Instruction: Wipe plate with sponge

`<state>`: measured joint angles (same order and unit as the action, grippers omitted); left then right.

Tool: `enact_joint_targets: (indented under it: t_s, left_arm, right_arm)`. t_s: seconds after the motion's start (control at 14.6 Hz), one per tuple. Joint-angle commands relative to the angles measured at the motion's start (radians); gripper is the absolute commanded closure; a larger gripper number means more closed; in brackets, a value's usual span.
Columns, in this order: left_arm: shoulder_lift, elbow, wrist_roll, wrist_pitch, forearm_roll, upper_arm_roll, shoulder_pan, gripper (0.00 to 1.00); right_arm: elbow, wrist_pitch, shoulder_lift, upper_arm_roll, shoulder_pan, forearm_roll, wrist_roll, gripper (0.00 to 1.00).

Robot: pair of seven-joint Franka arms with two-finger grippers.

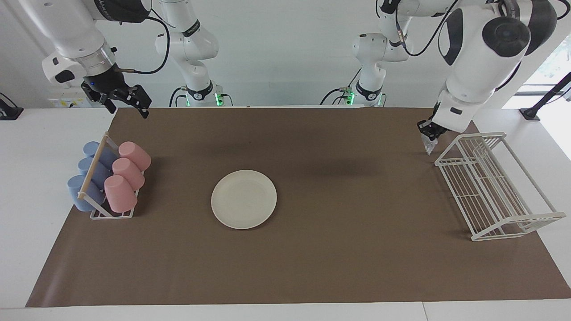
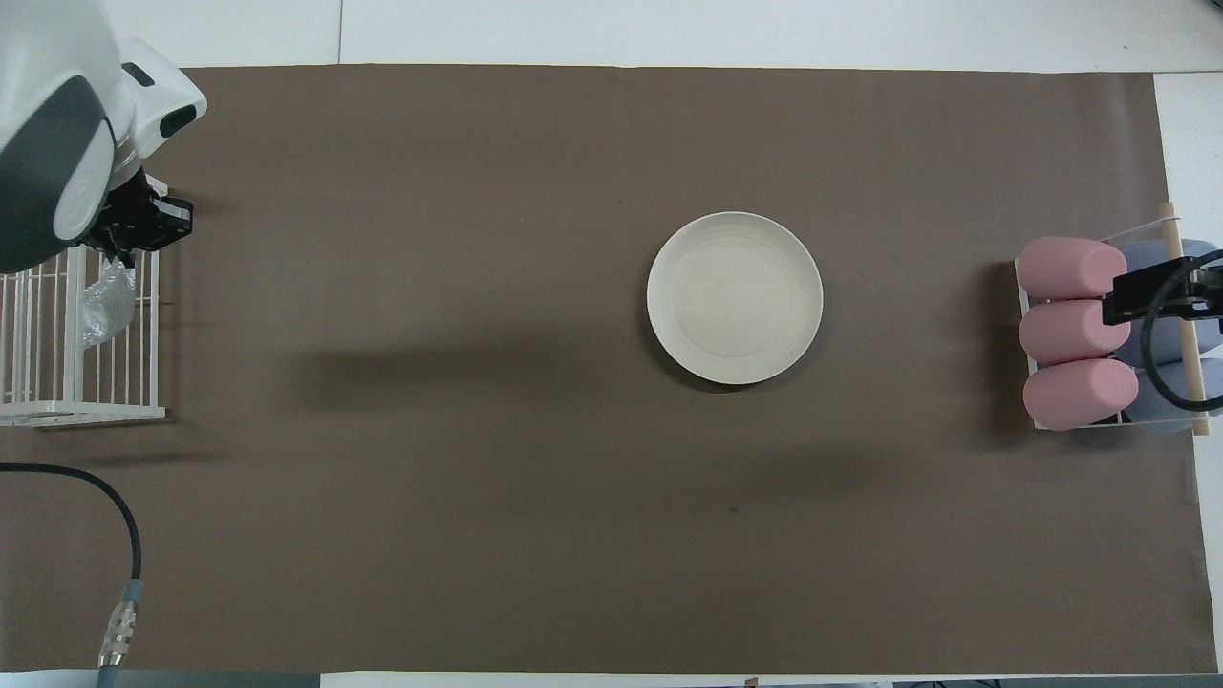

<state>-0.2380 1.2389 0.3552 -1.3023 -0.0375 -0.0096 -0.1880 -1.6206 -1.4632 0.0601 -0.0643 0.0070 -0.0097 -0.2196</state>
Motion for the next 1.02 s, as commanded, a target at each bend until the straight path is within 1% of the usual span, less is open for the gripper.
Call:
enact_joint_targets:
  t_s: [0.0,0.07,0.14,0.2,0.27,0.34,0.48,0.55,0.61,0.75,0.82,0.96]
  left_arm:
    - [0.028,0.008,0.180,-0.014,0.207,0.007,0.009,1.00]
    - [0.052,0.017,0.203,-0.049,0.300,0.007,0.021,1.00]
    - [0.072,0.057,0.205,-0.089,0.420,0.013,0.045,1.00]
    - [0.112,0.126,0.205,-0.136,0.529,0.014,0.067,1.00]
    - [0.161,0.225,0.203,-0.209,0.613,0.014,0.073,1.00]
    - [0.216,0.337,0.202,-0.300,0.693,0.014,0.070,1.00]
    - [0.297,0.515,0.182,-0.440,0.836,0.008,0.056,1.00]
    - [0.310,0.566,0.125,-0.468,0.913,0.007,0.052,1.00]
    - [0.348,0.640,0.076,-0.495,0.986,0.007,0.045,1.00]
    - [0.417,0.775,-0.017,-0.583,1.095,0.005,0.013,1.00]
    - [0.449,0.841,-0.053,-0.641,1.146,0.005,-0.025,1.00]
    - [0.494,0.930,-0.111,-0.739,1.235,0.005,-0.101,1.00]
  right_arm:
    - [0.001,0.029,0.018,0.006,-0.001,0.034,-0.180,0.00]
    - [-0.002,0.034,0.020,0.008,0.001,0.034,-0.254,0.00]
    - [-0.002,0.050,0.020,0.017,-0.001,0.037,-0.318,0.00]
    - [-0.002,0.058,0.020,0.023,-0.001,0.054,-0.387,0.00]
    - [0.001,0.067,0.020,0.024,0.001,0.082,-0.468,0.00]
    - [-0.001,0.070,0.021,0.044,0.001,0.109,-0.563,0.00]
    - [-0.001,0.070,0.035,0.090,0.001,0.132,-0.764,0.00]
    - [-0.001,0.069,0.040,0.130,-0.001,0.135,-0.847,0.00]
    - [-0.001,0.069,0.041,0.162,0.001,0.136,-0.930,0.00]
    - [-0.001,0.064,0.049,0.227,0.001,0.139,-1.067,0.00]
    - [-0.002,0.060,0.050,0.251,0.001,0.149,-1.133,0.00]
    - [-0.008,0.040,0.059,0.305,0.001,0.162,-1.251,0.00]
